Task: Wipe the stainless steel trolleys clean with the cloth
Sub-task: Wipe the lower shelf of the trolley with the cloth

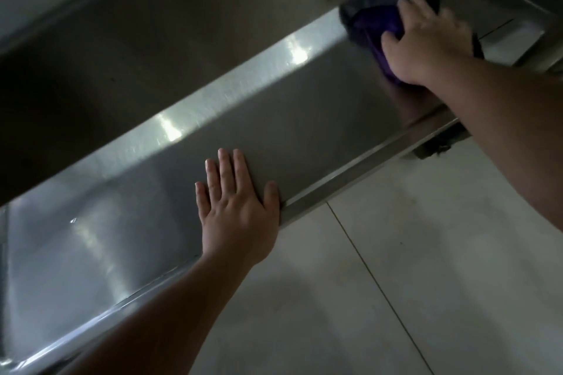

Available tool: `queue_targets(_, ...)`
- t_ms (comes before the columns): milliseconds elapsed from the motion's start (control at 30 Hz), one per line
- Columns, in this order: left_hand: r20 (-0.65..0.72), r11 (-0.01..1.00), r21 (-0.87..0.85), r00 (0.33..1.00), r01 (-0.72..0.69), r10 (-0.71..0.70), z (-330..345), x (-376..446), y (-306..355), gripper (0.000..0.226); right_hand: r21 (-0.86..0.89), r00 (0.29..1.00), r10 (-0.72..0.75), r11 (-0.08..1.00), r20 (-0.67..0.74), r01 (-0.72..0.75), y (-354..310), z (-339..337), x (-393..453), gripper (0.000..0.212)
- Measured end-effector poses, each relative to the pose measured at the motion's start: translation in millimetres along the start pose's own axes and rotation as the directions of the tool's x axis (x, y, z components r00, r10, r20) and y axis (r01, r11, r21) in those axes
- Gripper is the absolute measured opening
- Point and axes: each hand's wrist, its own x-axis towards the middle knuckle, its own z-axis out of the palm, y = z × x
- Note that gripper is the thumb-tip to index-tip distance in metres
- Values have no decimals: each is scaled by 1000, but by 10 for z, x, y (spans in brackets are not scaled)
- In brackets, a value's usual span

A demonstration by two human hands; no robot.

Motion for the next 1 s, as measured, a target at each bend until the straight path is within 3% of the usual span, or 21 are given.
queue_targets(100,22,1000,13,1000,4,-4,-9,-2,11,81,8,988,151,989,-23,-151,210,23,-276,76)
queue_targets(233,21,1000,13,1000,9,-9,3,5,30,81,-93,994,107,990,0,-107,295,114,-611,75)
queue_targets(333,24,1000,7,1000,9,-9,4,23,35,81,-39,995,91,995,48,-89,141,134,-921,75)
queue_targets(467,59,1000,0,998,-1,1,-29,42,37,82,37,985,-174,984,-15,174,-289,279,-1730,73)
queue_targets(633,107,988,-147,992,-45,61,-269,103,-85,75,-7,893,-448,894,-33,448,-811,540,-2325,71)
queue_targets(767,52,951,-291,991,-102,122,-568,-99,-433,58,-14,763,-646,763,28,647,-1022,560,-2508,74)
queue_targets(933,83,960,-280,996,-1,26,-645,-613,-937,67,24,640,-768,640,-4,768,-1226,560,-2637,66)
queue_targets(1000,99,958,-283,995,43,-15,-665,-765,-1101,69,-19,551,-833,552,-54,833,-1285,535,-2657,61)
